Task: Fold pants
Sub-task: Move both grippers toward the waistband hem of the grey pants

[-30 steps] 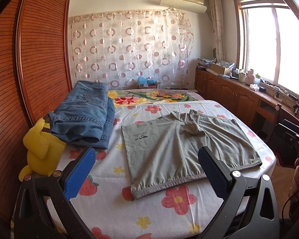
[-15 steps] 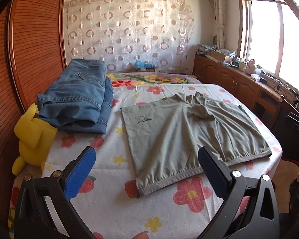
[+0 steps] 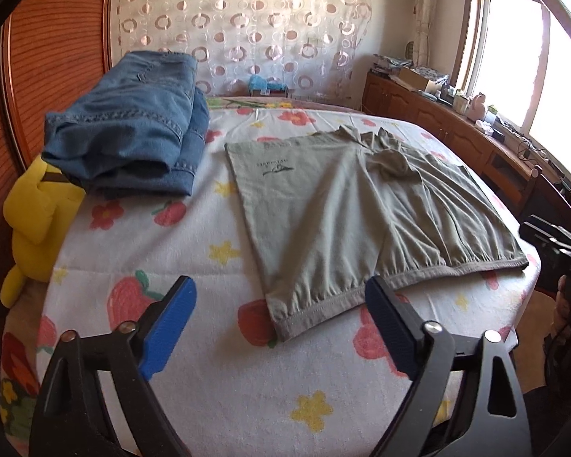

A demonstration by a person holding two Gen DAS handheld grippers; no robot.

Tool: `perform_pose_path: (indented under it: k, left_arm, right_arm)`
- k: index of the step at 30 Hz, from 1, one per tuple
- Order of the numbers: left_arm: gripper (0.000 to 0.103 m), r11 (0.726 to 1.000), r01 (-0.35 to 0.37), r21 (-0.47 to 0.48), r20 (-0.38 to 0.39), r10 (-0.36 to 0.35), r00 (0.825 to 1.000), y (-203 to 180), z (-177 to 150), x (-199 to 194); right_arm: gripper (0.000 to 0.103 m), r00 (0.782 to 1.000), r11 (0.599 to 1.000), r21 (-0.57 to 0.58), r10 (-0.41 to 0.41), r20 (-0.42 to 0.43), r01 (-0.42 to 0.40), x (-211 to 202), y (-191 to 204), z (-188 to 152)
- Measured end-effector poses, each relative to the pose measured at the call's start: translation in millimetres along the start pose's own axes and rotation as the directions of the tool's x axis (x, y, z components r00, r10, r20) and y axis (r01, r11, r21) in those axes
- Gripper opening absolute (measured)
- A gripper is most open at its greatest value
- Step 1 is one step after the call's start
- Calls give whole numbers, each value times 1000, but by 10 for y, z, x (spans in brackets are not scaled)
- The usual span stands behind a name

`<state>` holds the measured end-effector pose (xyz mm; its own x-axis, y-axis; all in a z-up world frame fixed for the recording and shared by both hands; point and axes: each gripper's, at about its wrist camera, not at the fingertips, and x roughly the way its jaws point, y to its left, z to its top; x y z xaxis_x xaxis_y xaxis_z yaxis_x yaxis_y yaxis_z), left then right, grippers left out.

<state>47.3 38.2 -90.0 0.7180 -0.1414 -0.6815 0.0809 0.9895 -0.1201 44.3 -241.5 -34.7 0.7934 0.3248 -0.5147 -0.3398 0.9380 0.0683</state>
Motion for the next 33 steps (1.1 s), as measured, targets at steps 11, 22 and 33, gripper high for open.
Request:
perform_pose_path:
  k: [11, 22, 33]
  left_arm:
    - [39, 998, 58, -20, -70, -59, 996, 50, -160, 141]
    - [27, 999, 35, 3, -80, -35, 996, 55, -157, 191]
    - [7, 995, 96, 21, -47, -95, 994, -44, 66, 60]
  right_arm:
    - [81, 995, 1000, -16, 20, -97, -21, -27, -35, -122]
    - [78, 997, 994, -107, -10, -79, 1, -123, 56, -184]
    - [78, 996, 993, -119, -4, -87, -6, -146, 90, -221]
